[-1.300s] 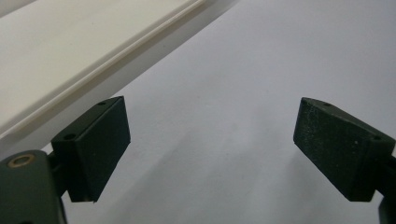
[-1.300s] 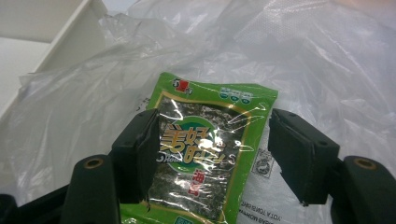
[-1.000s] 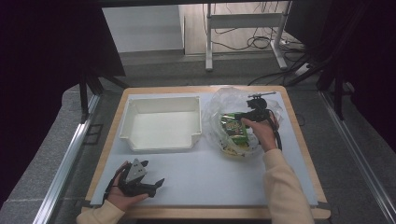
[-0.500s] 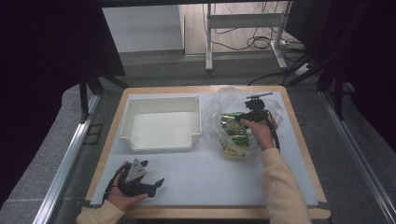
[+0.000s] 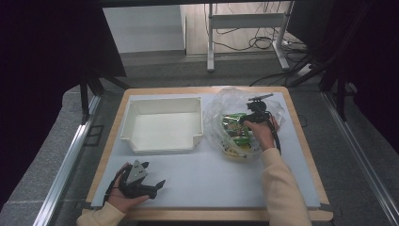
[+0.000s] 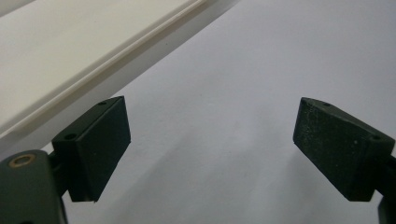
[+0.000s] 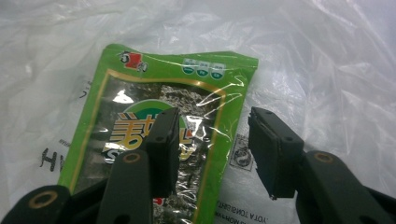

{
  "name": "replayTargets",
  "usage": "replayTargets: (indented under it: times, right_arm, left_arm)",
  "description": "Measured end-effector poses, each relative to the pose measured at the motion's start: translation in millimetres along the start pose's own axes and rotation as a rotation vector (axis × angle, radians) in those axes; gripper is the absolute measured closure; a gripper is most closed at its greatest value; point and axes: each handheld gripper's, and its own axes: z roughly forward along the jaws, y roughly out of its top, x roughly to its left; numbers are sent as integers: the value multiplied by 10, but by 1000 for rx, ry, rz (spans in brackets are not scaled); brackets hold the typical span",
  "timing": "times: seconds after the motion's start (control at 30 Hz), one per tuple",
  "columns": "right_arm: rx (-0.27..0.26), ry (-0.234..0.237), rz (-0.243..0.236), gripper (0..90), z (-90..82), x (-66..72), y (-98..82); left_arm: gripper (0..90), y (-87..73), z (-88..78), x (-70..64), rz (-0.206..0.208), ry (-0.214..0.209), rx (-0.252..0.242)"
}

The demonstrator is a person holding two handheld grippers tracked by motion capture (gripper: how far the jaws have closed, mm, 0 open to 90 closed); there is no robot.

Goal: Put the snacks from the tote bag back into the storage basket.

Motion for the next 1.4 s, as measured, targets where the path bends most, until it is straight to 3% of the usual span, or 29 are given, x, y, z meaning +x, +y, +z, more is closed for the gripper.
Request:
replayTargets:
  times: [0.93, 1.2, 1.4]
  right_arm:
    - [106, -13, 49, 694, 130, -67, 48]
    - [153, -26, 52, 677, 167, -26, 52]
    - [175, -32, 69, 739, 191, 8, 53]
  left_arm:
    - [113, 0, -16, 1, -1, 2, -10]
    - [113, 0, -16, -3, 0, 2, -10]
    - [113, 0, -18, -5, 1, 4, -11]
